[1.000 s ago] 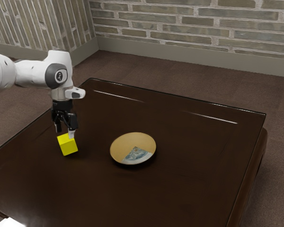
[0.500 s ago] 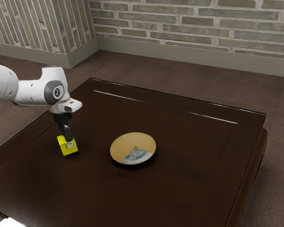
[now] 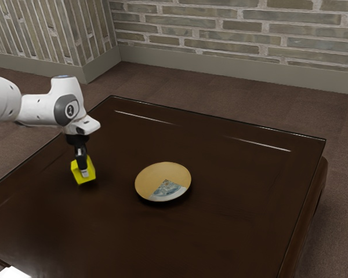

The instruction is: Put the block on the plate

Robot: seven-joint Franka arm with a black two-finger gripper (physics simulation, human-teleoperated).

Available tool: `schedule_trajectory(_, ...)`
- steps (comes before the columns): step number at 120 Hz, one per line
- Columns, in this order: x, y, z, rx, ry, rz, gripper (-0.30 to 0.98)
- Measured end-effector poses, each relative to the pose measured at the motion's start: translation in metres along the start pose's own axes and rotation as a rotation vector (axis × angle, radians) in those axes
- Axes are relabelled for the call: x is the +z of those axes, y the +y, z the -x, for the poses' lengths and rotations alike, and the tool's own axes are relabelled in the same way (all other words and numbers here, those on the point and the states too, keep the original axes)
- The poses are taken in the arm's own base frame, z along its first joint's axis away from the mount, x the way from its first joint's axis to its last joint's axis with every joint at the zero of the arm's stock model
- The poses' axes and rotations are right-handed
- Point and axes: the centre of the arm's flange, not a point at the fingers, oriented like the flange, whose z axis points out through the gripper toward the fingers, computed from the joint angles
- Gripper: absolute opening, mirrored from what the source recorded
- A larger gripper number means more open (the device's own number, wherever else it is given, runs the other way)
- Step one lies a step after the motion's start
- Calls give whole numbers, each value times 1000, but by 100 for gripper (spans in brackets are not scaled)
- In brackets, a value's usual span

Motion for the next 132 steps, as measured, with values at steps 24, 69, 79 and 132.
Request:
schedule_trajectory(24, -67, 66, -82, 190, 27, -96, 41)
schedule_trajectory(69, -47, 175, -207, 471, 40, -68, 40)
schedule_trajectory(79, -37, 173, -212, 484, 34, -61, 47)
schedule_trajectory(132, -166, 224, -200, 458, 94, -192, 66)
